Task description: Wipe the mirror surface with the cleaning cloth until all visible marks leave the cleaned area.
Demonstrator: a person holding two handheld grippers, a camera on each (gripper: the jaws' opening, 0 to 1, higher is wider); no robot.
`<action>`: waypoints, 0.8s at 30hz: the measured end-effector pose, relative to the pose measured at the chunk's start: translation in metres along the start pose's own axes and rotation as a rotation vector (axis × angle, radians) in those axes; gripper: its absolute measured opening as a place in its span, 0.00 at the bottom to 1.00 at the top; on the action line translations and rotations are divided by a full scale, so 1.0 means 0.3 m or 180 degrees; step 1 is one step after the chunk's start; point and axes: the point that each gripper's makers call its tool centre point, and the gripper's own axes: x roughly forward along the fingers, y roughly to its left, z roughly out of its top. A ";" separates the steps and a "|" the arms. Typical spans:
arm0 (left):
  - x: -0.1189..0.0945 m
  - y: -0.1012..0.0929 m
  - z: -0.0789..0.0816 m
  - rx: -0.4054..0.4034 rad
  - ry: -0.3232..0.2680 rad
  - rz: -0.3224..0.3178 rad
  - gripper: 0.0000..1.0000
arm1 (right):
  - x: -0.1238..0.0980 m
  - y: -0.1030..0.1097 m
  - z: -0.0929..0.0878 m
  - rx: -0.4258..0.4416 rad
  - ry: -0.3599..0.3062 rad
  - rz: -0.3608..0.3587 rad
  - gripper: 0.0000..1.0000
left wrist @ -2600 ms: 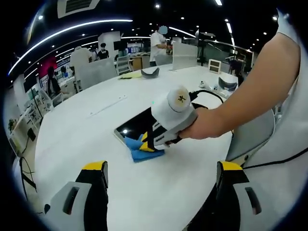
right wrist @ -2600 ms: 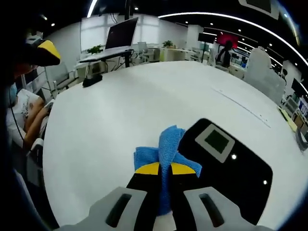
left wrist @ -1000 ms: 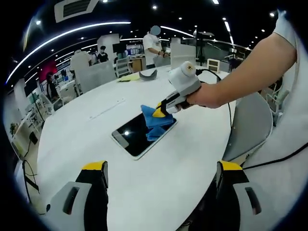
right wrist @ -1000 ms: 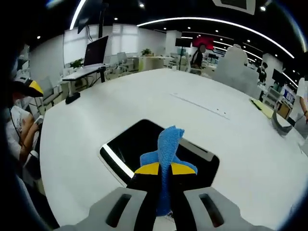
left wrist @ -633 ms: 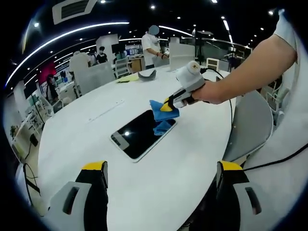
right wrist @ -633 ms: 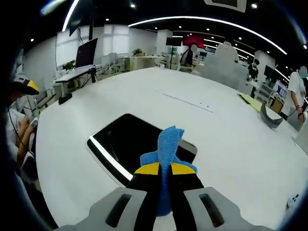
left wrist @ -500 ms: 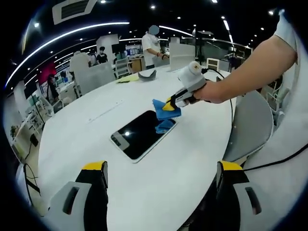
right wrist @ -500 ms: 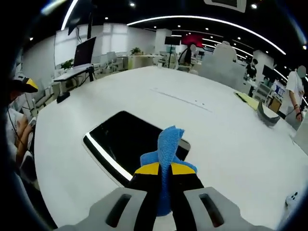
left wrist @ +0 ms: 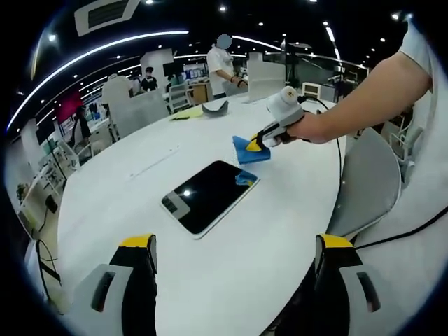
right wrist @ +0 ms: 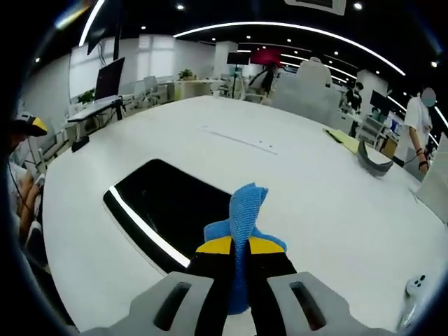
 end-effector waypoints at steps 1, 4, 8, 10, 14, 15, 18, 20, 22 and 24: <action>-0.001 0.002 0.003 -0.0005 -0.0002 0.0006 0.95 | -0.001 -0.006 -0.002 0.0008 -0.0001 -0.0008 0.02; -0.002 0.005 0.013 -0.0002 -0.0012 0.0022 0.95 | -0.005 -0.024 -0.006 0.0028 -0.0005 -0.0032 0.02; 0.005 0.001 0.015 0.0014 0.0003 0.0026 0.95 | -0.013 -0.035 -0.003 0.0060 -0.0054 -0.0039 0.02; 0.008 -0.003 0.019 0.0003 0.0001 0.0026 0.95 | -0.015 -0.039 -0.006 0.0033 -0.0052 -0.0047 0.02; 0.012 -0.012 0.024 0.0011 0.0002 0.0023 0.95 | -0.012 -0.057 -0.017 0.0040 -0.0038 -0.0055 0.02; 0.013 -0.014 0.023 0.0010 0.0007 0.0025 0.95 | -0.008 -0.061 -0.026 0.0040 -0.0016 -0.0048 0.02; 0.014 -0.015 0.017 0.0000 0.0033 0.0030 0.95 | 0.006 -0.073 -0.047 0.0051 0.0020 -0.0040 0.02; 0.013 -0.019 0.014 -0.0021 0.0049 0.0025 0.95 | 0.014 -0.074 -0.068 0.0020 0.0053 -0.0031 0.02; 0.014 -0.025 0.008 -0.0029 0.0067 0.0012 0.95 | 0.017 -0.078 -0.081 0.0070 0.0044 -0.0028 0.02; 0.015 -0.030 -0.001 -0.0048 0.0096 -0.0009 0.95 | 0.029 -0.082 -0.100 0.0077 0.0059 -0.0015 0.02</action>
